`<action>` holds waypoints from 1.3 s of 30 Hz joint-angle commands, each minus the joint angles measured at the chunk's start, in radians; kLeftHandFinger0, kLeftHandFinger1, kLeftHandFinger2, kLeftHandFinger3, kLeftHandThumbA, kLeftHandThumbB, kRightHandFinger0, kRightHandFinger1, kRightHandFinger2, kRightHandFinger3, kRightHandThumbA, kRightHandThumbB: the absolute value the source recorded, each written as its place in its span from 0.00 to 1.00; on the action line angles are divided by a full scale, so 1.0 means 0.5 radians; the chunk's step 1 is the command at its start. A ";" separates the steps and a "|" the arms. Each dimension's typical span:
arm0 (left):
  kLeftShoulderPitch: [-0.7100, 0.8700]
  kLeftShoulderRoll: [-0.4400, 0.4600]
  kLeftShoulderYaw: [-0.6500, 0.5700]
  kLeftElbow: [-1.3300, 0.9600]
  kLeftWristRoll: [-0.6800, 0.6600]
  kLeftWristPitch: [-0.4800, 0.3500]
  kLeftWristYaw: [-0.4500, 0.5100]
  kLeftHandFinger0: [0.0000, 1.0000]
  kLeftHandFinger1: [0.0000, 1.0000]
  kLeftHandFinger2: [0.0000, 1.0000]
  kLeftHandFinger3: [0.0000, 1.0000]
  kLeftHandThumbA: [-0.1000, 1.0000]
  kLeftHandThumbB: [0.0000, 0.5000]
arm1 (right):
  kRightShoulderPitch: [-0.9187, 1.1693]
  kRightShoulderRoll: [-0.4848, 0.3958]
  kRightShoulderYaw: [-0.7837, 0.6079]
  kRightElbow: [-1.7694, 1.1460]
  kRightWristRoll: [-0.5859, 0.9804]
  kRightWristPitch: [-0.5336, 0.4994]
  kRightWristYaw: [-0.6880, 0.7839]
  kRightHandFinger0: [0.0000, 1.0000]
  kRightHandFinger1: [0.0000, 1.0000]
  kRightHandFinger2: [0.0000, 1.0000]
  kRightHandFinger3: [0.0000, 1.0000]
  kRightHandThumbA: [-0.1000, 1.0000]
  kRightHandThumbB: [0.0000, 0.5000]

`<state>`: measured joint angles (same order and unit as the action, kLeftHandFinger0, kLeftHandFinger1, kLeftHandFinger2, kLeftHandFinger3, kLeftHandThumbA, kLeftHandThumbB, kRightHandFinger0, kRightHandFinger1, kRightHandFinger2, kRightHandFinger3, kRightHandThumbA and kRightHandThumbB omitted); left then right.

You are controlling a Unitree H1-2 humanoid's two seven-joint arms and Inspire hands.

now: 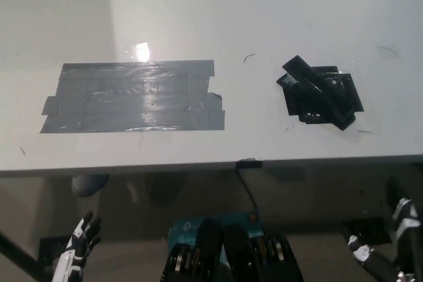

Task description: A stapler is kept on the black spot marked on the desk infront of the robot. The robot picks up the stapler using its right hand and passes it to a person

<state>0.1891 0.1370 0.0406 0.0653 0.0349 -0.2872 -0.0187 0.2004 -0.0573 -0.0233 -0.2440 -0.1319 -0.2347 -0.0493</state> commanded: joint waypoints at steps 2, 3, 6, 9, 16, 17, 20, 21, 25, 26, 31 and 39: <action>0.020 0.039 0.017 -0.070 -0.042 -0.084 -0.031 1.00 1.00 1.00 1.00 1.00 0.41 | -0.076 -0.051 -0.088 -0.501 -0.125 0.156 0.005 1.00 1.00 1.00 1.00 0.86 0.89; 0.018 0.044 0.017 -0.065 -0.039 -0.091 -0.035 1.00 1.00 1.00 1.00 1.00 0.41 | -0.203 -0.126 -0.121 -0.558 -0.070 0.222 0.043 1.00 1.00 1.00 1.00 0.86 0.93; 0.032 0.043 0.020 -0.069 -0.024 -0.106 -0.025 1.00 1.00 1.00 1.00 1.00 0.42 | -0.356 -0.203 -0.145 -0.579 -0.071 0.350 0.088 1.00 1.00 1.00 1.00 0.88 0.97; 0.037 0.043 0.013 -0.063 -0.020 -0.112 -0.030 1.00 1.00 1.00 1.00 1.00 0.41 | -0.633 -0.353 -0.156 -0.528 -0.040 0.633 0.193 1.00 1.00 1.00 1.00 0.93 1.00; 0.033 0.046 0.012 -0.075 -0.015 -0.075 -0.032 1.00 1.00 1.00 1.00 1.00 0.43 | -1.024 -0.540 -0.117 -0.265 0.025 1.009 0.334 1.00 1.00 1.00 1.00 0.86 0.87; 0.028 0.047 0.012 -0.072 -0.009 -0.082 -0.030 1.00 1.00 1.00 1.00 1.00 0.42 | -1.060 -0.547 -0.115 -0.232 0.034 1.055 0.345 1.00 1.00 1.00 1.00 0.85 0.85; 0.017 0.041 0.004 -0.074 0.023 -0.082 -0.020 1.00 1.00 1.00 1.00 1.00 0.43 | -1.207 -0.582 -0.094 -0.035 0.021 1.137 0.378 1.00 1.00 1.00 1.00 0.84 0.86; 0.015 0.042 0.003 -0.073 0.031 -0.084 -0.018 1.00 1.00 1.00 1.00 1.00 0.43 | -1.261 -0.589 -0.076 0.040 0.006 1.151 0.389 1.00 1.00 1.00 1.00 0.87 0.86; 0.007 0.045 -0.005 -0.066 0.054 -0.099 -0.015 1.00 1.00 1.00 1.00 1.00 0.42 | -1.458 -0.591 0.007 0.310 -0.026 1.216 0.426 1.00 1.00 1.00 1.00 0.88 0.87; 0.006 0.045 -0.005 -0.066 0.055 -0.103 -0.015 1.00 1.00 1.00 1.00 1.00 0.42 | -1.481 -0.589 0.014 0.337 -0.019 1.233 0.431 1.00 1.00 1.00 1.00 0.88 0.87; 0.000 0.042 -0.011 -0.047 0.104 -0.126 0.001 1.00 1.00 1.00 1.00 1.00 0.43 | -1.730 -0.559 0.150 0.699 -0.097 1.259 0.441 1.00 1.00 1.00 1.00 0.88 0.86; -0.017 0.056 -0.018 -0.039 0.165 -0.132 0.007 1.00 1.00 1.00 1.00 1.00 0.43 | -1.928 -0.489 0.312 1.012 -0.152 1.337 0.450 1.00 1.00 1.00 1.00 0.92 0.89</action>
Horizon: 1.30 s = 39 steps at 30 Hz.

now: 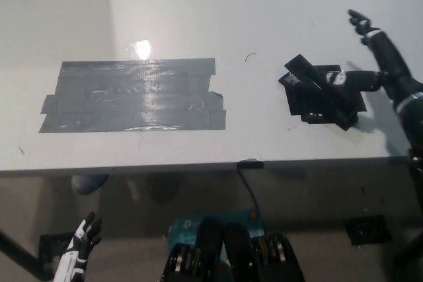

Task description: A stapler is kept on the black spot marked on the desk infront of the robot. The robot picks up the stapler using its right hand and passes it to a person

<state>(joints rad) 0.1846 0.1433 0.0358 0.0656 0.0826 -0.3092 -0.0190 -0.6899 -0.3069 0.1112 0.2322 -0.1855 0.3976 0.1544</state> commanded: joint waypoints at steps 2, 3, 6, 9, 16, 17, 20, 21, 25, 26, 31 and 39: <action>-0.017 0.046 -0.012 -0.032 0.086 -0.088 0.008 1.00 1.00 1.00 1.00 1.00 0.42 | -0.195 0.033 0.092 0.135 -0.070 0.085 0.042 1.00 1.00 1.00 1.00 0.93 0.91; -0.015 0.045 -0.014 -0.033 0.093 -0.084 0.008 1.00 1.00 1.00 1.00 1.00 0.42 | -0.203 0.032 0.110 0.149 -0.087 0.097 0.039 1.00 1.00 1.00 1.00 0.94 0.93; -0.010 0.042 -0.017 -0.045 0.109 -0.034 0.010 1.00 1.00 1.00 1.00 1.00 0.40 | -0.244 0.048 0.177 0.237 -0.161 0.097 0.003 1.00 1.00 1.00 1.00 0.94 0.96; -0.010 0.041 -0.012 -0.061 0.146 0.007 0.026 1.00 1.00 1.00 1.00 1.00 0.38 | -0.279 0.058 0.229 0.339 -0.198 0.071 -0.010 1.00 1.00 1.00 1.00 0.95 0.97; -0.002 0.049 -0.013 -0.060 0.167 -0.009 0.021 1.00 1.00 1.00 1.00 1.00 0.36 | -0.324 0.026 0.393 0.609 -0.382 0.025 -0.091 1.00 1.00 1.00 1.00 0.96 0.93; -0.002 0.049 -0.014 -0.062 0.169 -0.006 0.019 1.00 1.00 1.00 1.00 1.00 0.36 | -0.328 0.023 0.407 0.637 -0.398 0.017 -0.098 1.00 1.00 1.00 1.00 0.96 0.92; 0.004 0.051 -0.016 -0.074 0.167 0.004 0.009 1.00 1.00 1.00 1.00 1.00 0.38 | -0.337 0.006 0.428 0.729 -0.416 -0.024 -0.121 1.00 1.00 1.00 1.00 0.95 0.90; 0.005 0.052 -0.016 -0.076 0.164 0.002 0.006 1.00 1.00 1.00 1.00 1.00 0.38 | -0.341 0.004 0.429 0.750 -0.420 -0.035 -0.126 1.00 1.00 1.00 1.00 0.95 0.90; -0.001 0.052 -0.018 -0.071 0.168 -0.011 0.007 1.00 1.00 1.00 1.00 1.00 0.36 | -0.366 -0.013 0.445 0.769 -0.448 -0.016 -0.100 1.00 1.00 1.00 1.00 0.97 0.89; -0.004 0.054 -0.019 -0.071 0.171 -0.017 0.007 1.00 1.00 1.00 1.00 1.00 0.35 | -0.375 -0.015 0.447 0.767 -0.457 -0.017 -0.096 1.00 1.00 1.00 1.00 0.97 0.88; -0.013 0.054 -0.023 -0.076 0.170 -0.003 0.001 1.00 1.00 1.00 1.00 1.00 0.38 | -0.426 0.005 0.442 0.726 -0.477 0.012 -0.078 1.00 1.00 1.00 1.00 0.99 0.91; -0.029 0.066 -0.033 -0.099 0.184 0.017 -0.009 1.00 1.00 1.00 1.00 1.00 0.34 | -0.464 0.051 0.480 0.687 -0.532 0.070 -0.048 1.00 1.00 1.00 1.00 1.00 0.90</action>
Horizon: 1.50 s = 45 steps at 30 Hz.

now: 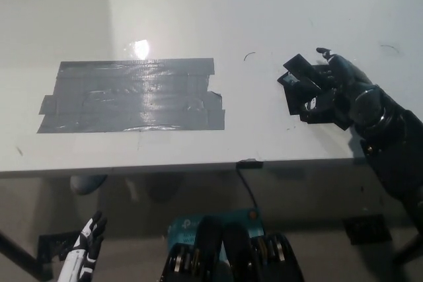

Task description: A stapler is kept on the black spot marked on the desk infront of the robot. The robot picks up the stapler using its right hand and passes it to a person

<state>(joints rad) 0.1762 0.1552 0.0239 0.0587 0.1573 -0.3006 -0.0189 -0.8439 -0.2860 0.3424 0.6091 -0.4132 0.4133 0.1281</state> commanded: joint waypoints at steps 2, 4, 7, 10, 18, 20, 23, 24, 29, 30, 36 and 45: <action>-0.018 0.043 -0.013 -0.086 0.025 0.002 -0.015 1.00 1.00 1.00 1.00 1.00 0.33 | -0.156 0.030 0.017 -0.062 -0.076 0.043 -0.005 1.00 1.00 1.00 1.00 0.99 0.90; -0.021 0.044 -0.016 -0.094 0.019 0.012 -0.018 1.00 1.00 1.00 1.00 1.00 0.33 | -0.155 0.049 0.023 -0.034 -0.085 0.024 -0.022 1.00 1.00 1.00 1.00 0.98 0.90; -0.028 0.046 -0.016 -0.098 0.012 0.022 -0.017 1.00 1.00 1.00 1.00 1.00 0.36 | -0.147 0.071 0.015 -0.002 -0.065 0.014 0.007 1.00 1.00 1.00 1.00 0.97 0.90; -0.034 0.050 -0.020 -0.106 0.011 0.033 -0.020 1.00 1.00 1.00 1.00 1.00 0.35 | -0.162 0.048 0.089 0.057 -0.116 0.025 0.092 1.00 1.00 1.00 1.00 0.99 0.88; -0.052 0.051 -0.024 -0.110 -0.015 0.045 -0.028 1.00 1.00 1.00 1.00 1.00 0.35 | -0.324 0.020 0.225 0.492 -0.226 0.113 0.670 0.18 0.34 0.44 0.78 0.19 0.64; -0.063 0.052 -0.024 -0.103 -0.026 0.037 -0.030 1.00 1.00 1.00 1.00 1.00 0.36 | -0.341 0.013 0.299 0.628 -0.258 0.113 0.656 0.17 0.34 0.46 0.78 0.06 0.52; -0.068 0.057 -0.024 -0.097 -0.031 0.028 -0.033 1.00 1.00 1.00 1.00 1.00 0.35 | -0.335 0.015 0.326 0.730 -0.277 0.113 0.582 0.37 0.51 0.63 0.80 0.00 0.39; -0.069 0.059 -0.023 -0.096 -0.033 0.025 -0.034 1.00 1.00 1.00 1.00 1.00 0.35 | -0.336 0.020 0.323 0.758 -0.279 0.113 0.556 0.27 0.42 0.58 0.85 0.00 0.37; -0.079 0.067 -0.024 -0.096 -0.063 0.036 -0.045 1.00 1.00 1.00 1.00 1.00 0.35 | -0.375 0.056 0.276 0.950 -0.312 0.113 0.257 0.00 0.13 0.33 1.00 0.02 0.27; -0.078 0.068 -0.024 -0.096 -0.065 0.038 -0.047 1.00 1.00 1.00 1.00 1.00 0.35 | -0.376 0.057 0.267 0.946 -0.307 0.113 0.238 0.00 0.14 0.33 1.00 0.02 0.28; -0.089 0.061 -0.027 -0.092 -0.040 0.045 -0.034 1.00 1.00 1.00 1.00 1.00 0.32 | -0.242 0.060 -0.053 0.589 -0.085 0.095 0.025 0.10 0.31 0.38 0.85 0.00 0.30; -0.112 0.059 -0.023 -0.092 -0.026 0.098 -0.033 1.00 1.00 1.00 1.00 1.00 0.39 | -0.111 0.185 -0.893 0.184 0.557 0.107 0.161 0.00 0.35 0.70 0.77 0.00 0.35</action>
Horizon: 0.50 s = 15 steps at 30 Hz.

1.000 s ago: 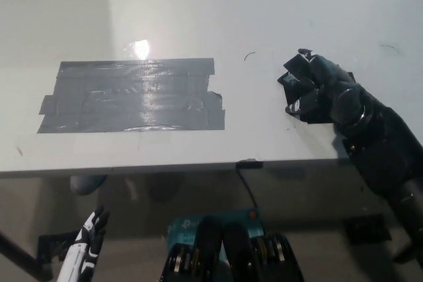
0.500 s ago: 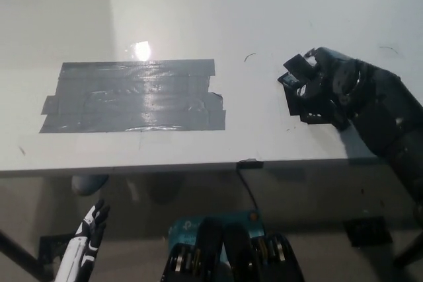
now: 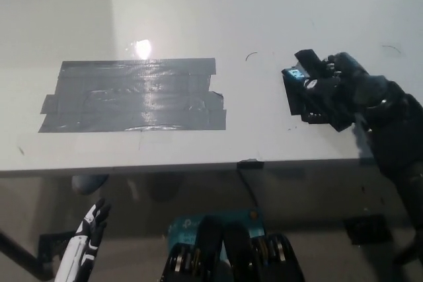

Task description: A stapler is kept on the black spot marked on the desk infront of the robot. The robot picks up the stapler using its right hand and passes it to a person

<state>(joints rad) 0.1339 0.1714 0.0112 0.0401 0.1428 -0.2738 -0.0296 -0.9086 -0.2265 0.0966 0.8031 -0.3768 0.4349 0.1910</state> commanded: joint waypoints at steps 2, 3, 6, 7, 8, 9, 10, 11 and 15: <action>-0.037 0.030 0.005 -0.049 0.003 0.049 -0.011 1.00 1.00 1.00 1.00 1.00 0.40 | 0.008 0.078 -0.474 -0.220 0.522 0.070 0.054 0.00 0.36 0.73 0.91 0.00 0.33; -0.039 0.030 0.006 -0.049 0.001 0.056 -0.013 1.00 1.00 1.00 1.00 1.00 0.40 | 0.004 0.089 -0.529 -0.228 0.568 0.070 0.065 0.00 0.35 0.74 1.00 0.00 0.30; -0.038 0.031 0.005 -0.046 -0.016 0.068 -0.022 1.00 1.00 1.00 1.00 1.00 0.37 | -0.013 0.119 -0.702 -0.226 0.735 0.070 0.092 0.00 0.23 0.66 0.96 0.00 0.37; -0.033 0.031 0.003 -0.042 -0.019 0.066 -0.024 1.00 1.00 1.00 1.00 1.00 0.35 | -0.027 0.146 -0.822 -0.212 0.881 0.070 0.080 0.00 0.19 0.65 1.00 0.00 0.34; -0.032 0.031 0.003 -0.040 -0.019 0.065 -0.024 1.00 1.00 1.00 1.00 1.00 0.35 | -0.030 0.154 -0.851 -0.208 0.914 0.070 0.078 0.00 0.17 0.64 0.98 0.00 0.34; -0.029 0.032 0.003 -0.036 -0.016 0.058 -0.022 1.00 1.00 1.00 1.00 1.00 0.34 | -0.037 0.170 -0.899 -0.203 0.967 0.070 0.049 0.00 0.16 0.64 1.00 0.00 0.34; -0.028 0.032 0.003 -0.036 -0.019 0.058 -0.023 1.00 1.00 1.00 1.00 1.00 0.34 | -0.046 0.183 -0.940 -0.195 1.023 0.070 0.016 0.00 0.13 0.64 1.00 0.00 0.32; -0.027 0.032 0.003 -0.030 -0.026 0.057 -0.026 1.00 1.00 1.00 1.00 1.00 0.34 | -0.061 0.201 -1.006 -0.178 1.123 0.070 -0.025 0.00 0.10 0.64 0.98 0.00 0.28; -0.025 0.027 0.001 -0.031 -0.009 0.074 -0.018 1.00 1.00 1.00 1.00 1.00 0.37 | -0.091 0.199 -1.076 -0.138 1.369 0.070 -0.015 0.00 0.03 0.60 0.72 0.00 0.33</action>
<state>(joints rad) 0.1197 0.1714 0.0115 0.0414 0.1423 -0.2516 -0.0307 -0.8731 -0.1442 -0.3038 0.7647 -0.0798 0.4658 0.2035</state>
